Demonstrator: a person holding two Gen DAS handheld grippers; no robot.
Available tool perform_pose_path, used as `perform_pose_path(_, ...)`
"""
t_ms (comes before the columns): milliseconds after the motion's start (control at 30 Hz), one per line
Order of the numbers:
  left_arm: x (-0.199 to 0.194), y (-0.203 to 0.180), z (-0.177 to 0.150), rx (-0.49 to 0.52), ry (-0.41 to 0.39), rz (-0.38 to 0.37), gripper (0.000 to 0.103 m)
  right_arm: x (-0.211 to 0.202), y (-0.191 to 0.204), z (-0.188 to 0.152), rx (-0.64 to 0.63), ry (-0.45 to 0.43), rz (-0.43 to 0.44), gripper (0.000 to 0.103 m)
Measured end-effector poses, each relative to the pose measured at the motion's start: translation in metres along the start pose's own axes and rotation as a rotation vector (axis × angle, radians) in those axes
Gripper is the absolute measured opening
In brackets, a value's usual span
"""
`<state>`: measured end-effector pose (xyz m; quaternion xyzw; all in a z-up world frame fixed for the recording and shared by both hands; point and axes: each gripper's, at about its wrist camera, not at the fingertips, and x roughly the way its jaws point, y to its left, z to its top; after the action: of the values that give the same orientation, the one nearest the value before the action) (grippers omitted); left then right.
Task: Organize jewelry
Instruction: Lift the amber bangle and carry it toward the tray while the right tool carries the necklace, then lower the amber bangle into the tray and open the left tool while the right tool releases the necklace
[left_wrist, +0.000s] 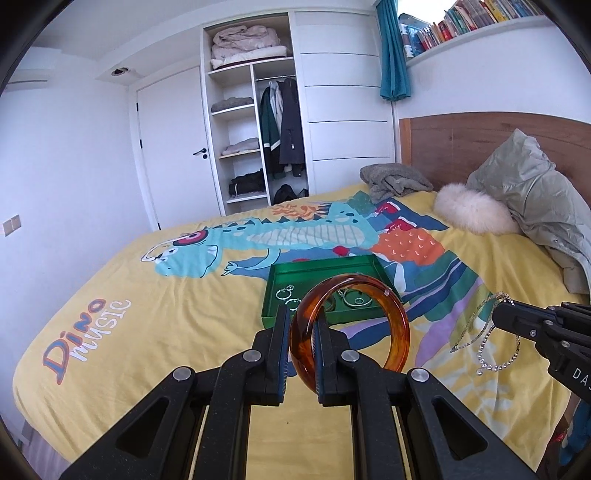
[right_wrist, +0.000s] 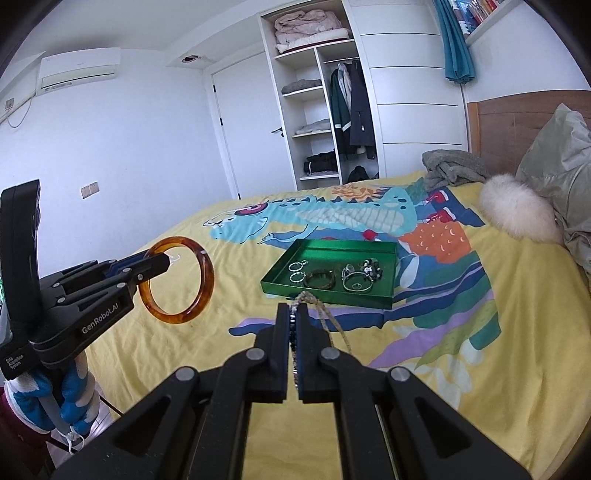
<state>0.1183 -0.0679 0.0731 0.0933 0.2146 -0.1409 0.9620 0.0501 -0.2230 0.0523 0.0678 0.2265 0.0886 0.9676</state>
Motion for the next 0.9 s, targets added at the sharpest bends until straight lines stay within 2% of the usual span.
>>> perform_pose_path(533,-0.005,0.004,0.013,-0.020,-0.052,0.035,0.011,-0.004,0.001,0.017,-0.015,-0.046,0.011,0.002)
perform_pose_path(900,0.029,0.034,0.054,-0.068,-0.042,0.031,0.011,0.018,-0.005,0.061,-0.049,-0.067,0.006,0.002)
